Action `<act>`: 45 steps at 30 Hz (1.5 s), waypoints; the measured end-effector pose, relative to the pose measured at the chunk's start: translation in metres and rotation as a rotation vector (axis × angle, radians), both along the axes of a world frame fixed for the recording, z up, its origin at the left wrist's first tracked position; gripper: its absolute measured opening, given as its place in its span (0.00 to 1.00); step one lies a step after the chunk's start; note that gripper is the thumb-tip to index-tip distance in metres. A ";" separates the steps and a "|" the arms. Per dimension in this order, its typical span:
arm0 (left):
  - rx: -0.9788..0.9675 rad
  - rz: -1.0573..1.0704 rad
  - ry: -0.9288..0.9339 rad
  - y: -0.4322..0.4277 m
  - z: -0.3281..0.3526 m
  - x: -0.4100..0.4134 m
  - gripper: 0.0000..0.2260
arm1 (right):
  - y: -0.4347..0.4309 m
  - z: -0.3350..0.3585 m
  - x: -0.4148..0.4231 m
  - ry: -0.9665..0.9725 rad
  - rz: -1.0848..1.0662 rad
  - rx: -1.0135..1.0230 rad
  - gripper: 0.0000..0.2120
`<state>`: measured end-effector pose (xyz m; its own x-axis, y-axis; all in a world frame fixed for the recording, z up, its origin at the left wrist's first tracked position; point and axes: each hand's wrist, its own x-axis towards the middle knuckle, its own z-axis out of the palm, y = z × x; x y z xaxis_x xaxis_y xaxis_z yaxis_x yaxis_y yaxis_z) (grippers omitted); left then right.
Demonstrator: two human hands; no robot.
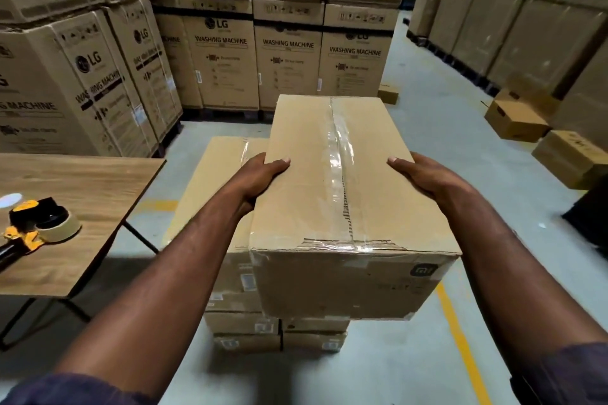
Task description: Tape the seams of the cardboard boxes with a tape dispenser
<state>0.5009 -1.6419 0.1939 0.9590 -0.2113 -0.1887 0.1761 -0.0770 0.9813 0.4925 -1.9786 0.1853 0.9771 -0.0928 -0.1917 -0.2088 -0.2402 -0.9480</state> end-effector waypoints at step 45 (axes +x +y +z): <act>0.881 0.341 -0.133 -0.079 -0.218 0.141 0.23 | -0.027 -0.232 0.145 0.083 -0.144 -0.048 0.28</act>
